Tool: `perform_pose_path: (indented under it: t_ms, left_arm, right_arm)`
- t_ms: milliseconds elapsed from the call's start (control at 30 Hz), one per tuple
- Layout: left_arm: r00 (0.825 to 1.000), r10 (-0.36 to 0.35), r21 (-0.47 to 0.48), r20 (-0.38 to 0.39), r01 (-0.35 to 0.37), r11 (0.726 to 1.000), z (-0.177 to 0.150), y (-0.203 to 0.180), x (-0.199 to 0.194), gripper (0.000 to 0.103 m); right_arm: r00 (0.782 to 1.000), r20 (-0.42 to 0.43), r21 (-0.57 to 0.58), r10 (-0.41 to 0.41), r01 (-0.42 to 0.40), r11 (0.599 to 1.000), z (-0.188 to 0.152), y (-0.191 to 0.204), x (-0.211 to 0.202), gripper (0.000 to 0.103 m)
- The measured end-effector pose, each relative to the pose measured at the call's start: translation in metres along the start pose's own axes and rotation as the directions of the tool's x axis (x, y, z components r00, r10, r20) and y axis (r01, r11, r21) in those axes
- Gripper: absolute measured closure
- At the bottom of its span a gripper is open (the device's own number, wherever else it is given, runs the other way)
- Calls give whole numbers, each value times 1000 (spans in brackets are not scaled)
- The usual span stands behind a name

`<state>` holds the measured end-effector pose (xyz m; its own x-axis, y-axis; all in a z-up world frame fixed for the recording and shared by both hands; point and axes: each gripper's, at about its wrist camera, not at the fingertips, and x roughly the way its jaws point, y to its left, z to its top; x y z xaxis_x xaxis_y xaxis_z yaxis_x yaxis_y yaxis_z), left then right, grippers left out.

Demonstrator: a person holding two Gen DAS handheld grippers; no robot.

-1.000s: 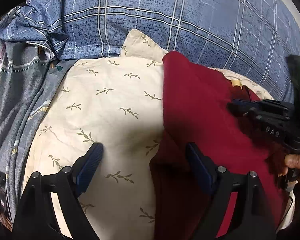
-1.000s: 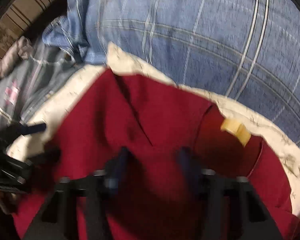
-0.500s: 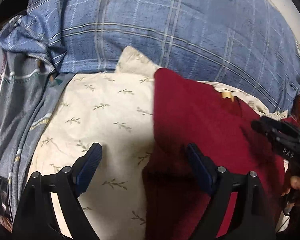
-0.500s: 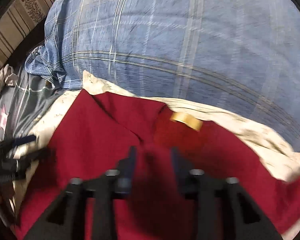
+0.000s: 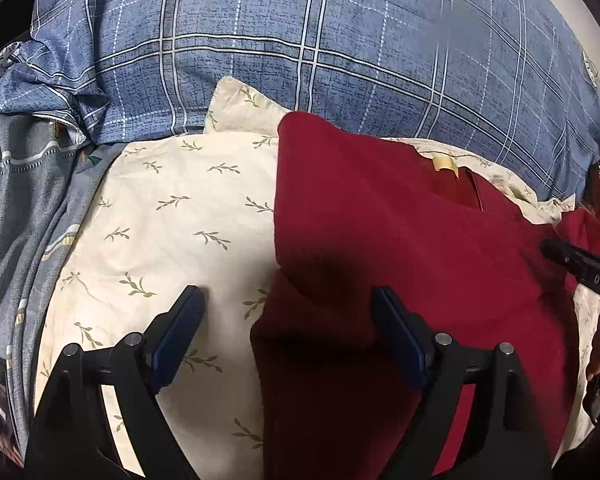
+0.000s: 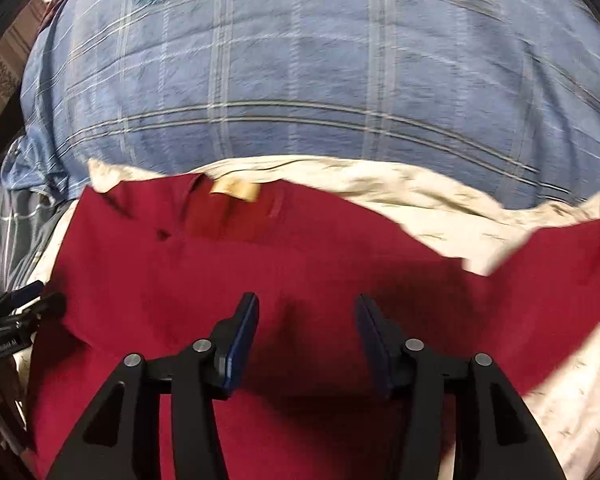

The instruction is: Fold small clothes

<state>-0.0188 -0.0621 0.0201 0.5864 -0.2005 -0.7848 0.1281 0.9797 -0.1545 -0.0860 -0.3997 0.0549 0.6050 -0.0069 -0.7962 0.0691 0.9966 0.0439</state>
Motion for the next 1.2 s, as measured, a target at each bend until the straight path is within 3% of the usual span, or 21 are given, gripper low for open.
perform_pose_path:
  t_ms: [100,233,400,867,1033,1200]
  left_arm:
    - [1000,8,7,6,-8,1000,0,-3,-2,16]
    - [1000,8,23,27,-8,1000,0,-7,-9,16]
    - [999,10,40,40,-12,999,1,-10,-10,16]
    - [1000,24,34,-3,-24,999,-2,-9,8,16]
    - [1000,9,19,-11,-9,1000,0,-6,9,16]
    - [1000,12,16,-23,-11,1000,-1,-6,11,16]
  right_arm:
    - [996,-79,16,-41,42,999,-12,-15,26,46]
    - [998,-39,-14,-56,56,998,-20,-14,20,45]
    - [1000,5,41,5,-5,999,-24,-24,-8,44]
    - [999,-20,-11,-32,32,999,-25,-9,10,35]
    - [1000,-3,44,14,-14,999,-20,-17,2,34]
    - [999,-37,69,-16,19,997,-23,-30,14,35]
